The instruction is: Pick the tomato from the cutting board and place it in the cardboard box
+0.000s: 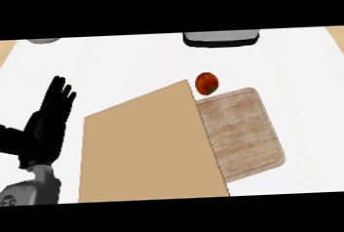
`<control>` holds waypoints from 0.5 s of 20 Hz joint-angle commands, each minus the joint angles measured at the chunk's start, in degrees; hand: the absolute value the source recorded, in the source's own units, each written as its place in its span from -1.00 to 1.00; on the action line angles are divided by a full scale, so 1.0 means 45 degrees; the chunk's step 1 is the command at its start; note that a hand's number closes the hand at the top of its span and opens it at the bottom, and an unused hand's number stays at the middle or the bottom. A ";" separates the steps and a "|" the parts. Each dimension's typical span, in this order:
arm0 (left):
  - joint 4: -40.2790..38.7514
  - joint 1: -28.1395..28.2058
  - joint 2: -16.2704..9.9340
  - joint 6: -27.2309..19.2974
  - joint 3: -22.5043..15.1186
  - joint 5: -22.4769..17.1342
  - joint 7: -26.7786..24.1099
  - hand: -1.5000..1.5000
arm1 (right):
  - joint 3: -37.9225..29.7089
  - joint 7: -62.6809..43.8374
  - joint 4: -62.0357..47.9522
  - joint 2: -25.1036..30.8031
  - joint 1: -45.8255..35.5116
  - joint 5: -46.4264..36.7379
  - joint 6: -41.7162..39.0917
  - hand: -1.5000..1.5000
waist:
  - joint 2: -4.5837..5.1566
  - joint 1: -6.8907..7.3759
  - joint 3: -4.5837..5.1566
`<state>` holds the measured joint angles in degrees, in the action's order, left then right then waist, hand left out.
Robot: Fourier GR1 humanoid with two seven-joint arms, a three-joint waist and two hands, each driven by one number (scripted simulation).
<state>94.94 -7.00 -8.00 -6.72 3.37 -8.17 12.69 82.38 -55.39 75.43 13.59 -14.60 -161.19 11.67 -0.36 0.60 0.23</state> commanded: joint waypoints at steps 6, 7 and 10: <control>0.0248 0.0550 -0.0118 0.0345 0.0147 -0.0170 -0.0219 0.00 | 0.1829 0.0177 0.2042 0.0895 0.1516 -0.0618 0.0957 -1.00 | 0.0047 -0.0129 -0.0048; -0.0402 0.0337 0.0109 0.0064 0.0149 0.0086 -0.0595 0.00 | 0.2250 -0.0270 0.2281 0.1493 0.1843 -0.1011 0.0902 -1.00 | 0.0057 -0.0242 -0.0046; 0.0260 0.0195 -0.0120 -0.0069 0.0075 0.0204 0.0236 0.00 | 0.1795 0.0178 0.3268 0.2206 0.1805 -0.0729 0.1089 -1.00 | 0.0040 -0.0193 -0.0050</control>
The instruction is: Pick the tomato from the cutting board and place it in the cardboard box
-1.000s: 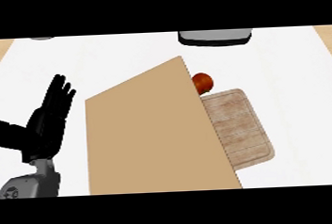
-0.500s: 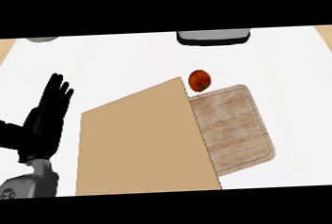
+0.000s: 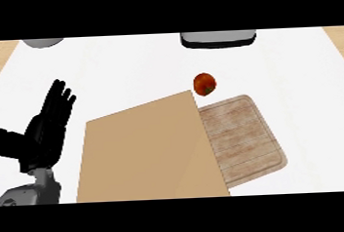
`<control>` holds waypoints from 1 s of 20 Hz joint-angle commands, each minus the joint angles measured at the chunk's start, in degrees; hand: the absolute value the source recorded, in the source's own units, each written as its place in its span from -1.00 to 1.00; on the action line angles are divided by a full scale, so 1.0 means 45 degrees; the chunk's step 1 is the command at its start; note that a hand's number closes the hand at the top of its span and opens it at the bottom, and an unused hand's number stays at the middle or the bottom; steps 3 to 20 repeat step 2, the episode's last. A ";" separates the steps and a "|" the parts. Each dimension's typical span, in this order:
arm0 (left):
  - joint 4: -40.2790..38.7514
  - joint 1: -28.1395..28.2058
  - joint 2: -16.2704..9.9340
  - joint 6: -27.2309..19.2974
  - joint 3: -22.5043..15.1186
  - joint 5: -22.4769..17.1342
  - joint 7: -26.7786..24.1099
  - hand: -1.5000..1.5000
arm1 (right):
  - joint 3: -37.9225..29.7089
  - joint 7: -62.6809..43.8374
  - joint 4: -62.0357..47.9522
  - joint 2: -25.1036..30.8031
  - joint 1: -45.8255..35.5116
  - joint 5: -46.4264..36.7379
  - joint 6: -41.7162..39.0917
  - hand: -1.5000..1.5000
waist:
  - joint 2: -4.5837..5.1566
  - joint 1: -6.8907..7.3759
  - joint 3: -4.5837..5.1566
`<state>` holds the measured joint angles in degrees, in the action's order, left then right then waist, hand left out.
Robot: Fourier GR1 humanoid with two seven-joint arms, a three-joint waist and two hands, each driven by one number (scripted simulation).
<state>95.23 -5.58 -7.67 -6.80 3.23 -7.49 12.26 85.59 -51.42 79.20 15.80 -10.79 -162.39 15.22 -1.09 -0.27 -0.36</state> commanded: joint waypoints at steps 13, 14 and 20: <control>0.0833 0.0074 -0.0253 0.0058 0.0132 -0.0235 0.0774 0.00 | 0.1445 -0.1008 0.2569 0.2285 0.1382 -0.1055 -0.0070 -1.00 | 0.0162 0.0004 0.0077; 0.0833 0.0074 -0.0253 0.0058 0.0132 -0.0235 0.0774 0.00 | 0.1445 -0.1008 0.2569 0.2285 0.1382 -0.1055 -0.0070 -1.00 | 0.0162 0.0004 0.0077; 0.0833 0.0074 -0.0253 0.0058 0.0132 -0.0235 0.0774 0.00 | 0.1445 -0.1008 0.2569 0.2285 0.1382 -0.1055 -0.0070 -1.00 | 0.0162 0.0004 0.0077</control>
